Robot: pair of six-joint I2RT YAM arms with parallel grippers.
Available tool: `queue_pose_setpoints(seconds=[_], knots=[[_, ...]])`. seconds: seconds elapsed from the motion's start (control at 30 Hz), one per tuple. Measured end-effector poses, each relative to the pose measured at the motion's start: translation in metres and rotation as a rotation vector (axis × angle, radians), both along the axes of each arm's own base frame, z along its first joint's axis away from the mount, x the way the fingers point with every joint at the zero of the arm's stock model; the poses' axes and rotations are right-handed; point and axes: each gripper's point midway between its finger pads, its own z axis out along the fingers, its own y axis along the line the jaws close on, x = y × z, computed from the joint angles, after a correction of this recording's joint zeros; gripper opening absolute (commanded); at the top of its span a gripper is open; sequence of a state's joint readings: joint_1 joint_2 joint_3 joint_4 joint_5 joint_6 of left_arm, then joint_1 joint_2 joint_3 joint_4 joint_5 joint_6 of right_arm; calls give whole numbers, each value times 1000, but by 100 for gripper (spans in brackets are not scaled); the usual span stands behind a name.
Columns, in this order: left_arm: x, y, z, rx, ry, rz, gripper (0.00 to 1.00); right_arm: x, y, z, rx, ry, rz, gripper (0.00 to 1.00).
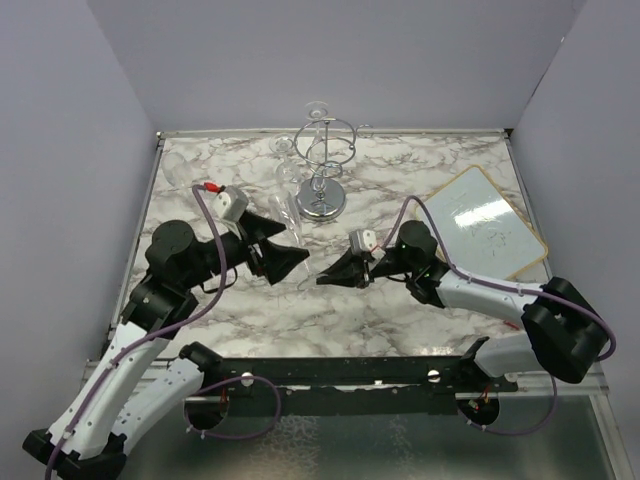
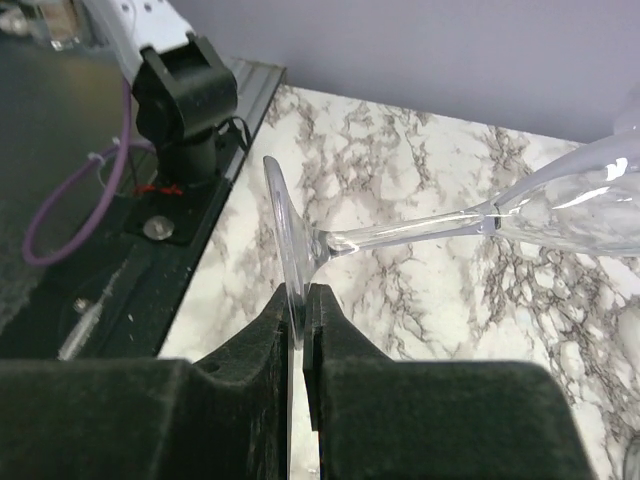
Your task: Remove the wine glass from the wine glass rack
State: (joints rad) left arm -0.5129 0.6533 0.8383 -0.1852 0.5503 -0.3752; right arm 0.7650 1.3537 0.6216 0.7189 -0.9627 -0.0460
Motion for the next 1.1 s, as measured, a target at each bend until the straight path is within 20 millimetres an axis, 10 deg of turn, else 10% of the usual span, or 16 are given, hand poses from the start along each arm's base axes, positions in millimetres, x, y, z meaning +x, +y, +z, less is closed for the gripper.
queue_pose_setpoints(seconds=[0.7,1.1], knots=[[50,43,43,-26,380,483,82,10,-48,-83,-97,-994,-53,1],[47,52,11,95,492,538,65,40,-45,-59,-133,-1390,-173,1]])
